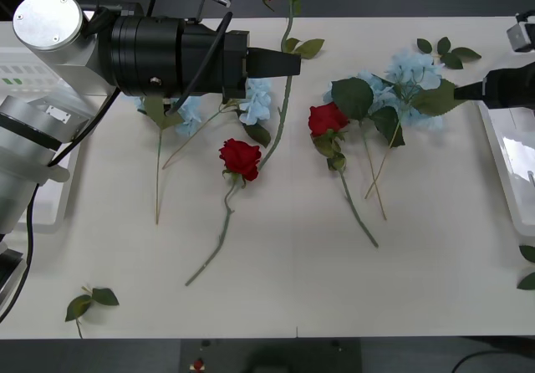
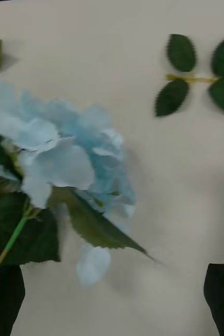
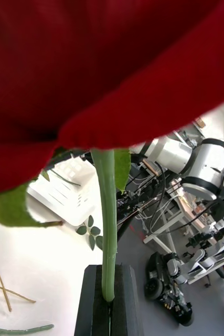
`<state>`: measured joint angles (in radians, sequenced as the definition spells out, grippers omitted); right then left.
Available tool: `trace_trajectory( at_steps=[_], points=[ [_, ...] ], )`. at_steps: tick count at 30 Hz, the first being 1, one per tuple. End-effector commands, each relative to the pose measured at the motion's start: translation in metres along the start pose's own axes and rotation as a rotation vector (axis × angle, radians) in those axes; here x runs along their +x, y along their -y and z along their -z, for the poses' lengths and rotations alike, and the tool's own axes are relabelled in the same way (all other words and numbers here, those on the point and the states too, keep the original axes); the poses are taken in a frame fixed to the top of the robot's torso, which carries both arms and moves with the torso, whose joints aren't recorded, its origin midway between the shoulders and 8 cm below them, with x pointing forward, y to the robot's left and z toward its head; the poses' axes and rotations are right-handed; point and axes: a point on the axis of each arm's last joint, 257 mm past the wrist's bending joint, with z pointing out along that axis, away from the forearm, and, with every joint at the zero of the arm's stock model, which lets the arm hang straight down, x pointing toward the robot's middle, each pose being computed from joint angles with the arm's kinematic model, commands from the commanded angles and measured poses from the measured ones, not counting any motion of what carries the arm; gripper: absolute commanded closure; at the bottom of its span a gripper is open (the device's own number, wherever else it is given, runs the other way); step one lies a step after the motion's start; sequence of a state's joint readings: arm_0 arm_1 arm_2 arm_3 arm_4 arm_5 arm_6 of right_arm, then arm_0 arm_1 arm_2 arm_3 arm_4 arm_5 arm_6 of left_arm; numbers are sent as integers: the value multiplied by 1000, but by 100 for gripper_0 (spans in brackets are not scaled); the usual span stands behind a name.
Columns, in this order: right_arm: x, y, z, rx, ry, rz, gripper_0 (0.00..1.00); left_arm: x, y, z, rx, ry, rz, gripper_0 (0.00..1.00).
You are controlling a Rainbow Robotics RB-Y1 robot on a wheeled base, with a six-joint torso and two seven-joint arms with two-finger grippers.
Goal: Put the red flowers into the right box and the blue flowers into the left box
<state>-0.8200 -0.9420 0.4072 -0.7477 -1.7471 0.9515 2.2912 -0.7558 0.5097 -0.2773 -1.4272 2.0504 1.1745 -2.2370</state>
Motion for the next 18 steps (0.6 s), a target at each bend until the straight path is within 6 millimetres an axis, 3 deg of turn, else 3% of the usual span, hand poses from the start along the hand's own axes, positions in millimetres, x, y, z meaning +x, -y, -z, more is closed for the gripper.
trace_trajectory(
  at_steps=[1,9,18],
  points=[
    [-39,-38,18,-124,123,68,0,-22,14,-4,22,14,12,100],
    [-45,-139,33,-427,229,43,0,-17,8,-3,-4,-5,99,100],
    [-22,-236,72,-720,278,-10,0,-17,7,-2,-7,-3,129,100]
  ],
)
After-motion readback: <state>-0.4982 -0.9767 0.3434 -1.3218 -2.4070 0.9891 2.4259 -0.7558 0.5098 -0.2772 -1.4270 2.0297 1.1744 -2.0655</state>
